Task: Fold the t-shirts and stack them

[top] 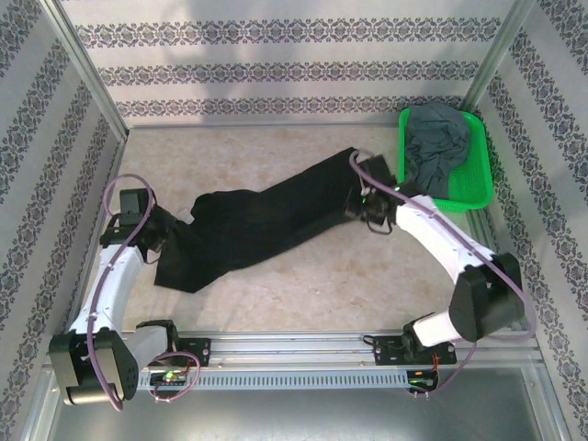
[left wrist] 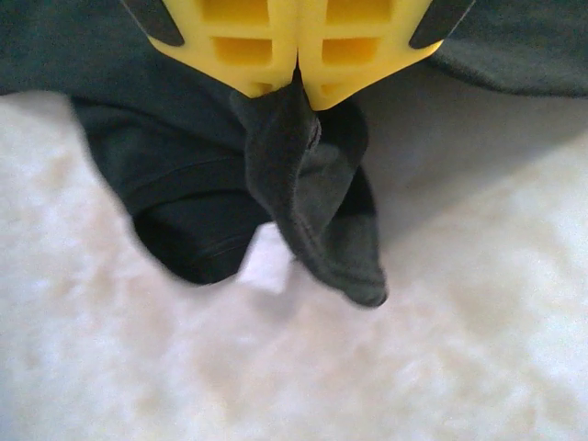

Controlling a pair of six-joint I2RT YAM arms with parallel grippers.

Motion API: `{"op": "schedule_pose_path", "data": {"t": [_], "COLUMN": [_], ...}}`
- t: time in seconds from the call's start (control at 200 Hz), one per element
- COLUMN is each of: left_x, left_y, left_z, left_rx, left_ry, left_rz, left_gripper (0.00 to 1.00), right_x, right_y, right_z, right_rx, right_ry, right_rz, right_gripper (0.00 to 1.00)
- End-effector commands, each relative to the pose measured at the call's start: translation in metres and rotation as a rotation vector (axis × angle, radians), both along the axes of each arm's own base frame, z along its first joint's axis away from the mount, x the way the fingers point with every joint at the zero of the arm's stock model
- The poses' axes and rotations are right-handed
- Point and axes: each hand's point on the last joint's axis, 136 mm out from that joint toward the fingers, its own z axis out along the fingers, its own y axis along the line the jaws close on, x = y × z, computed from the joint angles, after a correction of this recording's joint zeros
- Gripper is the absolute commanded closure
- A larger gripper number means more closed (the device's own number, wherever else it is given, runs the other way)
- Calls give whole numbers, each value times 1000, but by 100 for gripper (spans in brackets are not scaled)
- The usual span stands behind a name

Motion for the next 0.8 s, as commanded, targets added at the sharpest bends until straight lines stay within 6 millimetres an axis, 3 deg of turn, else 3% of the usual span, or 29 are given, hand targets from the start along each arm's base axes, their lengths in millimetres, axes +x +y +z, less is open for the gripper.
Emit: {"op": "schedule_pose_path", "data": {"t": [0.0, 0.14, 0.295, 0.575, 0.679, 0.794], "left_x": [27, 20, -16, -96, -113, -113], "left_y": [4, 11, 21, 27, 27, 28], "left_z": [94, 165, 225, 340, 379, 409], "left_rx": [1, 45, 102, 216, 249, 263], "left_ry": [-289, -462, -621, -941, -1037, -1099], "left_rz": [30, 69, 147, 234, 246, 251], "left_gripper": [100, 100, 100, 100, 100, 100], "right_x": [34, 41, 17, -52, -70, -73], "right_y": [-19, -34, -52, -79, -89, -97], "right_z": [94, 189, 259, 339, 363, 381], "right_rx": [20, 50, 94, 134, 139, 130], "right_ry": [-283, -537, -749, -1042, -1134, -1192], "right_rz": [-38, -61, -103, -143, -178, -221], "right_gripper": [100, 100, 100, 100, 100, 100]}}
